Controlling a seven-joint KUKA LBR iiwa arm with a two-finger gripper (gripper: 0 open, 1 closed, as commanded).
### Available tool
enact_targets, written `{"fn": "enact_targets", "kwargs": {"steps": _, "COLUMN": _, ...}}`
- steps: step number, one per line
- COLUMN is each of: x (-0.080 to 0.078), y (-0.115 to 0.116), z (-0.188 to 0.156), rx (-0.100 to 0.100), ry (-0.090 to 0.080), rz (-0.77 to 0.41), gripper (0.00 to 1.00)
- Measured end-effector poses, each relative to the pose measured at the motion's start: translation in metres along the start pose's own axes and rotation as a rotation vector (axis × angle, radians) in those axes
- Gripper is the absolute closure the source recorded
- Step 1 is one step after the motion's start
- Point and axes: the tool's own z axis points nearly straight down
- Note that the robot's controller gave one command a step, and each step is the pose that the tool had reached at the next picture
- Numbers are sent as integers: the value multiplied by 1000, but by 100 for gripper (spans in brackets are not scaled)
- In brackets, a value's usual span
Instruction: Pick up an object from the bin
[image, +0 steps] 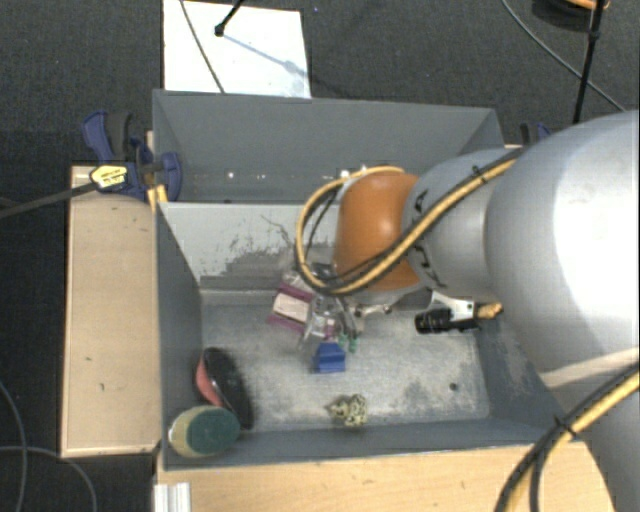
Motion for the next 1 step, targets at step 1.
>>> {"fn": "enact_targets", "kwargs": {"steps": 1, "x": 2, "y": -2, "z": 2, "rx": 7, "ry": 9, "rz": 1, "gripper": 0}}
